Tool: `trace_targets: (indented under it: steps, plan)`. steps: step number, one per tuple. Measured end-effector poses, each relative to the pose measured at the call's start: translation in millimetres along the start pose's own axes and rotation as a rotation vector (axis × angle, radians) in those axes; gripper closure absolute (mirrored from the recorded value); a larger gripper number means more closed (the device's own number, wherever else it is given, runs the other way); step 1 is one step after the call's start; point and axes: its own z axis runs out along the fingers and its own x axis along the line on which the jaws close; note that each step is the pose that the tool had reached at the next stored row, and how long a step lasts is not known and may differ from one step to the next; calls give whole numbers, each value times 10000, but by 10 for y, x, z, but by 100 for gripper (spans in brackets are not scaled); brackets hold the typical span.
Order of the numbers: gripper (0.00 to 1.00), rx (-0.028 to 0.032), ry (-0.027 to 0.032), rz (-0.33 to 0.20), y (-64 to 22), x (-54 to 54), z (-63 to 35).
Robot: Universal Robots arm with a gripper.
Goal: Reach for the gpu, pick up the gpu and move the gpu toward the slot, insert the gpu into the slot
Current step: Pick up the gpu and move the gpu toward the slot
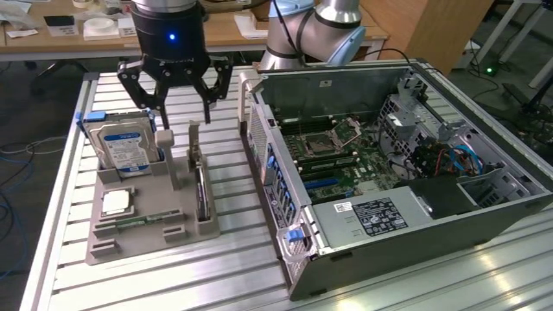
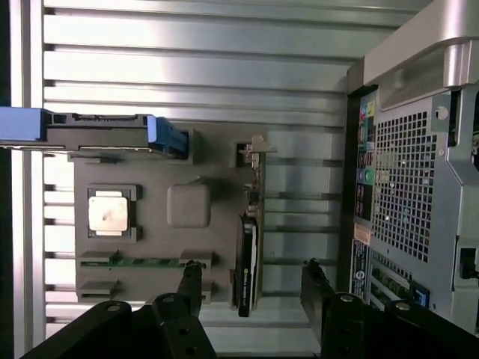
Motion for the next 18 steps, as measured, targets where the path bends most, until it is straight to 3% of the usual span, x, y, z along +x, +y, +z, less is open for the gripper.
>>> trace_targets:
  steps: [9,12,13,18]
  plan:
    - [35,-1,25,4,-18,0,101]
    - [29,0,24,47,-24,2,144]
    - [22,0,24,59,-25,2,160]
    - [22,1,23,110,-28,3,249]
